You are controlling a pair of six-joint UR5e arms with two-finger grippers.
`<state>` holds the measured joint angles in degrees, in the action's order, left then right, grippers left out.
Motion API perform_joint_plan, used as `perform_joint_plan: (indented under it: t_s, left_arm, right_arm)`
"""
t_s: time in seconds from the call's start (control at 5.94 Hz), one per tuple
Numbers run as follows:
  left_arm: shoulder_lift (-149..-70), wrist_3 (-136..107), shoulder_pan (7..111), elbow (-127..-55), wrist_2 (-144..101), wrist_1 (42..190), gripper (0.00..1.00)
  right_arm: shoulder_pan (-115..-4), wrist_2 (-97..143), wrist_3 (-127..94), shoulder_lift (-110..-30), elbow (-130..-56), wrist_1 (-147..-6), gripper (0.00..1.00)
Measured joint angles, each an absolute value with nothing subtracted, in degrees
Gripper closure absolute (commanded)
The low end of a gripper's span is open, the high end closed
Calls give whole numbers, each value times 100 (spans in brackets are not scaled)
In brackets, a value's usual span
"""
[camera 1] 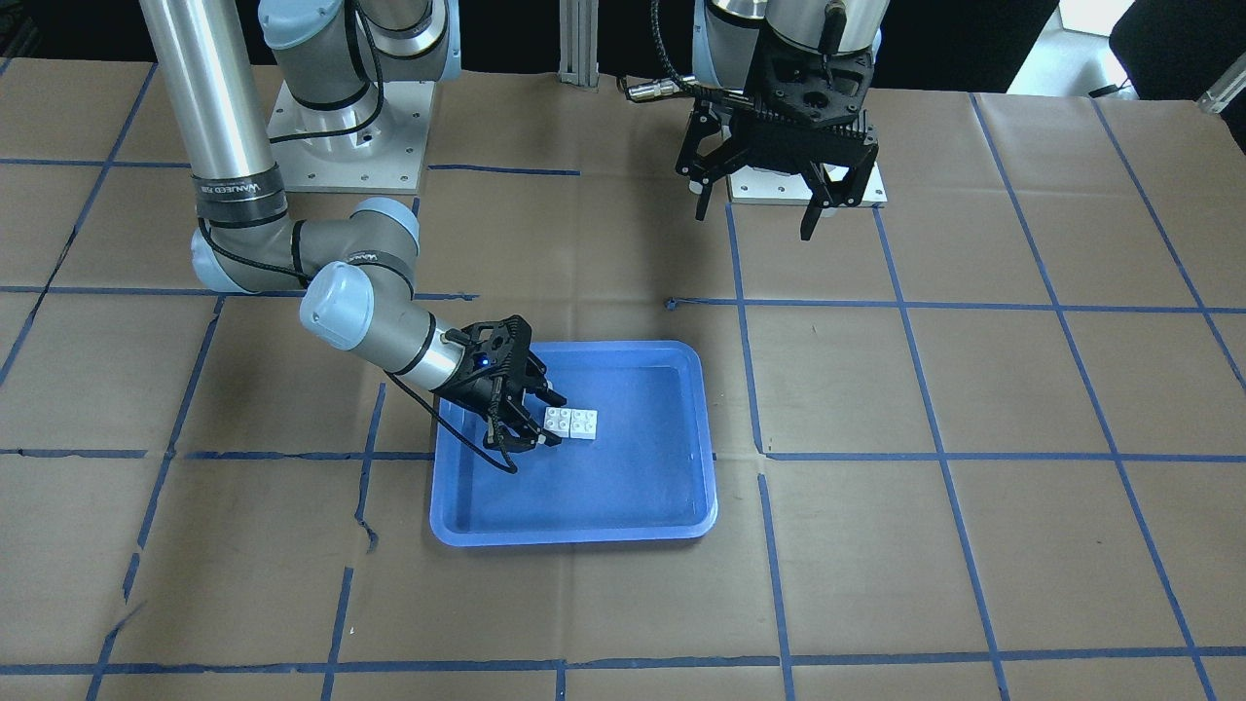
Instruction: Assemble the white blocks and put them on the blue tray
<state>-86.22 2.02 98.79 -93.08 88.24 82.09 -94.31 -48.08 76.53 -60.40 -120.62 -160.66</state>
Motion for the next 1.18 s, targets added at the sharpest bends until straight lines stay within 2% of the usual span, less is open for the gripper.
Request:
perform_joint_plan:
  t_s: [0.67, 1.18]
  left_arm:
    - [-8623, 205, 9879, -9308, 8832, 8209, 1]
    - [-8623, 209, 9879, -9308, 8833, 8193, 1]
  right_arm:
    - [-9372, -5356, 7079, -6505, -11705, -15526, 0]
    - [-9305, -7376, 5548, -7504, -11086, -13189, 0]
